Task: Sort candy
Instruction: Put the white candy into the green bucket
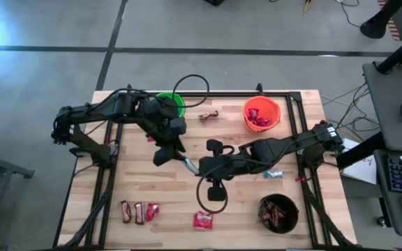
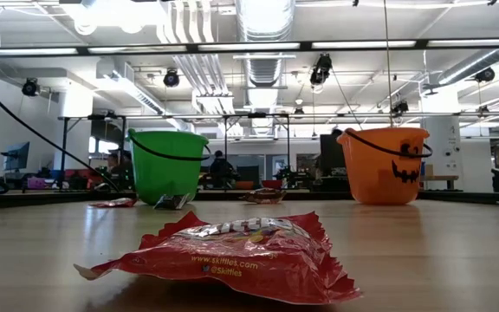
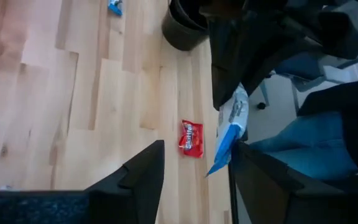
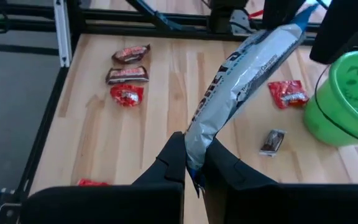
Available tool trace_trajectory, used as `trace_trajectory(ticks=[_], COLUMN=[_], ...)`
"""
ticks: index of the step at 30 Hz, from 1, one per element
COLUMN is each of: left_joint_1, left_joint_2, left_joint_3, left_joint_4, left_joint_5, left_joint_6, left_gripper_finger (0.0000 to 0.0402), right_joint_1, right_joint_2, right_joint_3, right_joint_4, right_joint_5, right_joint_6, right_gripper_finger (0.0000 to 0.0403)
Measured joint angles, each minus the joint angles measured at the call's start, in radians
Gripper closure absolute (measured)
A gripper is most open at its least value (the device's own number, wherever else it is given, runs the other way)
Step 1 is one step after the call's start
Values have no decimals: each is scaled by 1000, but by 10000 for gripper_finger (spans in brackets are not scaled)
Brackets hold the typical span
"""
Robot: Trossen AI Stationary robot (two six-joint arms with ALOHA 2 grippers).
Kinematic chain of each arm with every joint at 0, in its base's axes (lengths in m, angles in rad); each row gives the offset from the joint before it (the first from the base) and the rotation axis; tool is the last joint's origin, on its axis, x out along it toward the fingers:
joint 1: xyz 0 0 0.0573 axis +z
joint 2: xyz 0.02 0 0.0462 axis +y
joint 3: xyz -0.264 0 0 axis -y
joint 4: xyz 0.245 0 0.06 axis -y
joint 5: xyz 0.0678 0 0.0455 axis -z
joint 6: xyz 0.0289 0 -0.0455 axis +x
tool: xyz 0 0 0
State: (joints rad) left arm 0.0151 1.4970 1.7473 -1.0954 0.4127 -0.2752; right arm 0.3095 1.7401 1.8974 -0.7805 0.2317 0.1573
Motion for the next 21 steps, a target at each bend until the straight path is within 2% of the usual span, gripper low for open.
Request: trace_trajectory(ticks=[4,13,21], left_joint_1=[1,0,0], left_joint_2=[26,46,47], left_joint_3=[0,0,2], left_joint_4=[9,14,16], left_joint_5=[49,72,87], left_joint_6=[3,28,55], left_gripper_finger=[232,233,233], right_joint_1=[-11,-24,-47], right_joint_2=[1,1,0], right_joint_3=[16,19,26], right_joint_4=[-17,-36,-38], right_joint_5=[-16,23,14], right_joint_6=[-16,-16,-14], right_gripper_finger=[390,390,390])
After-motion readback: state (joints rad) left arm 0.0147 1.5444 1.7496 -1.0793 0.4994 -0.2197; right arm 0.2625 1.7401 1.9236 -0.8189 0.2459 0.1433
